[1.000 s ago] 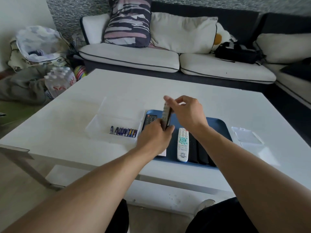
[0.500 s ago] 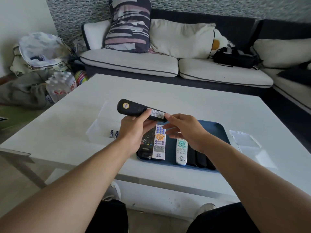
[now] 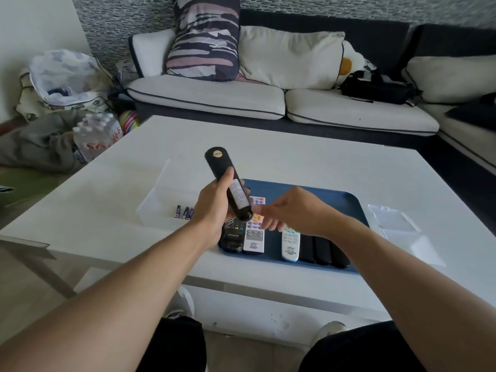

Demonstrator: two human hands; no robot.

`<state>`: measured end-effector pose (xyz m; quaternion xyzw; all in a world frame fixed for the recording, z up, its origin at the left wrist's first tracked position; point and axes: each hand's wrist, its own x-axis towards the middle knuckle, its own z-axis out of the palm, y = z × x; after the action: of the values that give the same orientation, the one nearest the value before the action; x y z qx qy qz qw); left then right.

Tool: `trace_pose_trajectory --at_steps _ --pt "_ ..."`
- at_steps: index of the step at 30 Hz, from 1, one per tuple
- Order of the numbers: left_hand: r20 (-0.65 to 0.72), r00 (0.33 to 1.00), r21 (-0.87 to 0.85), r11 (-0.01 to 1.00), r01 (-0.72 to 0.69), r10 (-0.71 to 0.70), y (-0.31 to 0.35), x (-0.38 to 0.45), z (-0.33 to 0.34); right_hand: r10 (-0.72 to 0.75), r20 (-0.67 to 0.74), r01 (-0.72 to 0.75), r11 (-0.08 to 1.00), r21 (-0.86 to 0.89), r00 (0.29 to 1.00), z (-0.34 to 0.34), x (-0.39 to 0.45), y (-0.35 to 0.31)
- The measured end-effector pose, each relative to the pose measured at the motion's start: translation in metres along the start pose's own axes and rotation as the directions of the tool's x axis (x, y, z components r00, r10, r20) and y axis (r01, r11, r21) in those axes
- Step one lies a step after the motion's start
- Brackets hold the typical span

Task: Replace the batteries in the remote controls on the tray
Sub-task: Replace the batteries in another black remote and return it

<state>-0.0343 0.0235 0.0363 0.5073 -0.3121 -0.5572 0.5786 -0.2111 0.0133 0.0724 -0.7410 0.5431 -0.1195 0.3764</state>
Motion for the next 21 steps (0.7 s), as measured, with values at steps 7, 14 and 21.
trace_pose_trajectory --at_steps 7,14,21 --pt "0.079 0.996 -0.012 0.999 0.039 -0.038 -0.002 -0.004 0.005 -0.346 -0.410 0.323 0.938 -0.128 0.844 0.008 0.003 -0.005" --pt "0.162 0.986 0.013 0.999 0.045 -0.047 -0.009 -0.004 0.008 -0.373 -0.387 0.321 0.927 -0.194 0.843 0.013 0.008 0.000" --pt "0.226 0.971 0.074 0.996 0.057 -0.073 -0.010 -0.005 0.010 -0.335 -0.367 0.280 0.940 -0.194 0.868 0.014 0.006 0.000"
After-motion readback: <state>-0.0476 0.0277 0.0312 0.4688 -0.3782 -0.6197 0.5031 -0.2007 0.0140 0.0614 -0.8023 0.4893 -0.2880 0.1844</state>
